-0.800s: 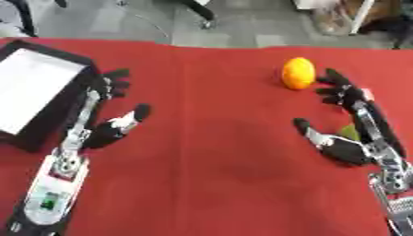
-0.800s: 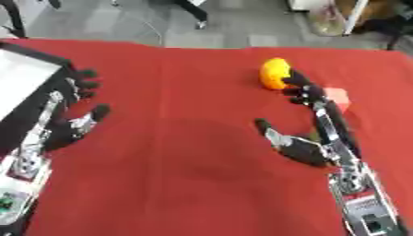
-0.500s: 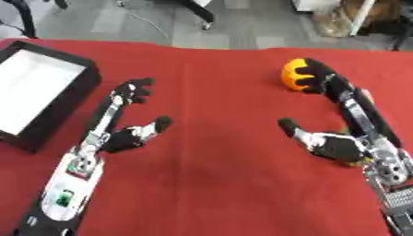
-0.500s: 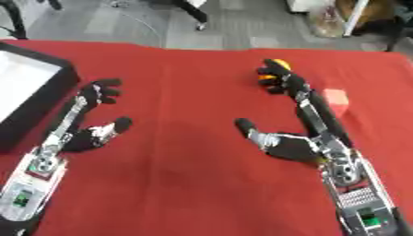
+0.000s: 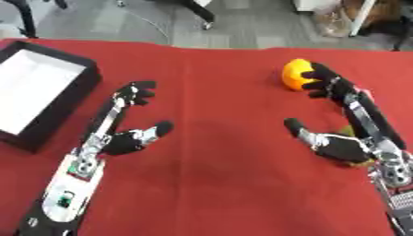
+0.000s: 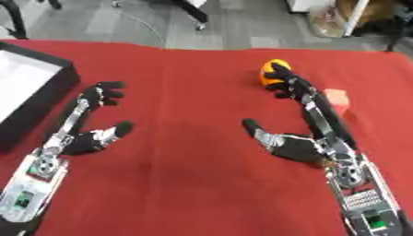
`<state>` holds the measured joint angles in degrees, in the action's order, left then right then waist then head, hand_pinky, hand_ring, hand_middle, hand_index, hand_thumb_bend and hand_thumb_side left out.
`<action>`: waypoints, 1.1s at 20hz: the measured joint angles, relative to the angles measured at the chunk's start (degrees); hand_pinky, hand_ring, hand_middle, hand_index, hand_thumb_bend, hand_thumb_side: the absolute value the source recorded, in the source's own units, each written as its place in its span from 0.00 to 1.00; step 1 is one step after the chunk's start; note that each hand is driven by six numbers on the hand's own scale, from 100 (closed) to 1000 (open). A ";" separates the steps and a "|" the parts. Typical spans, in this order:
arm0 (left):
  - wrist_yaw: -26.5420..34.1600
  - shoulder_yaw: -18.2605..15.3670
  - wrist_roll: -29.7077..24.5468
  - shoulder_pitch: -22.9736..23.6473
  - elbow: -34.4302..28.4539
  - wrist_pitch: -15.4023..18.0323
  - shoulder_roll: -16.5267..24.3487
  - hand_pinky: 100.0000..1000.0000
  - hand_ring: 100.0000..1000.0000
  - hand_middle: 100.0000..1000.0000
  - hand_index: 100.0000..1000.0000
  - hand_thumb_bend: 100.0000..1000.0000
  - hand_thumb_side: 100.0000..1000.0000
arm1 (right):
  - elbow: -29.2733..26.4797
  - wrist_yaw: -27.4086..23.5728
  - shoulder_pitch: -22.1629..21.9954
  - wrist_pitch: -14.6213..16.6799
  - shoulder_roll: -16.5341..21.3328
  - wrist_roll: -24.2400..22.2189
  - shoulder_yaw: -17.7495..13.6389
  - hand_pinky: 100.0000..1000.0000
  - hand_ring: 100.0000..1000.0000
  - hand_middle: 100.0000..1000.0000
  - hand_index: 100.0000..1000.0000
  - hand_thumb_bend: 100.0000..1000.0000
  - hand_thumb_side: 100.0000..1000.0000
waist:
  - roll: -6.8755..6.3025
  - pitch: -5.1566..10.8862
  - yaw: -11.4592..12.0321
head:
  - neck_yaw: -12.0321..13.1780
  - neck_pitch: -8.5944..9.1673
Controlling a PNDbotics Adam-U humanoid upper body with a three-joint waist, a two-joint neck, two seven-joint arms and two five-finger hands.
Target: Pick up the objects with one hand, pass them to the other hand, and then place them into the box on the other side of the table.
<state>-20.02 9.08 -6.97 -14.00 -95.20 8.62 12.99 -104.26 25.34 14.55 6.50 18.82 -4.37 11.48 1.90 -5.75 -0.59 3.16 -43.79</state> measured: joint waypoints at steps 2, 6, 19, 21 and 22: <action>0.02 0.00 -0.01 0.32 -0.30 -0.02 -0.01 0.76 0.75 0.78 0.88 0.64 0.63 | 1.17 1.41 0.00 -1.40 2.01 0.05 -0.67 0.76 0.79 0.83 0.98 0.36 0.41 | 0.00 0.00 0.19 | -0.35 0.00; 0.10 0.36 0.28 0.83 -1.07 -0.38 -0.06 0.76 0.75 0.78 0.88 0.64 0.64 | 4.05 3.84 -0.16 -3.98 6.00 -0.66 -1.44 0.78 0.79 0.83 0.98 0.35 0.41 | 0.00 0.00 0.33 | -0.78 0.00; 0.28 0.95 0.51 1.43 -2.70 -1.16 -0.44 0.79 0.77 0.80 0.89 0.52 0.67 | 9.51 12.35 -2.61 -6.88 12.77 -9.17 -1.77 0.82 0.81 0.83 0.96 0.32 0.39 | 0.00 0.00 0.34 | -1.24 0.00; 0.52 1.01 -0.25 1.48 -2.73 -0.69 -0.45 0.79 0.77 0.80 0.90 0.50 0.68 | 10.14 13.19 -3.05 -7.27 12.90 -9.55 -2.21 0.82 0.81 0.83 0.96 0.32 0.38 | 0.00 0.00 0.29 | -1.24 0.00; 0.73 1.01 -0.65 1.51 -2.73 -0.46 -0.45 0.79 0.77 0.80 0.90 0.50 0.68 | 10.52 13.50 -3.17 -7.41 12.90 -9.61 -2.43 0.82 0.81 0.83 0.96 0.31 0.38 | 0.00 0.00 0.26 | -1.24 0.00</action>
<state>-19.29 10.09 -7.62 -12.49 -97.94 8.16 12.54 -93.74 38.84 11.38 -0.90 31.72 -13.98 9.05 1.90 -5.75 -0.32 1.92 -43.79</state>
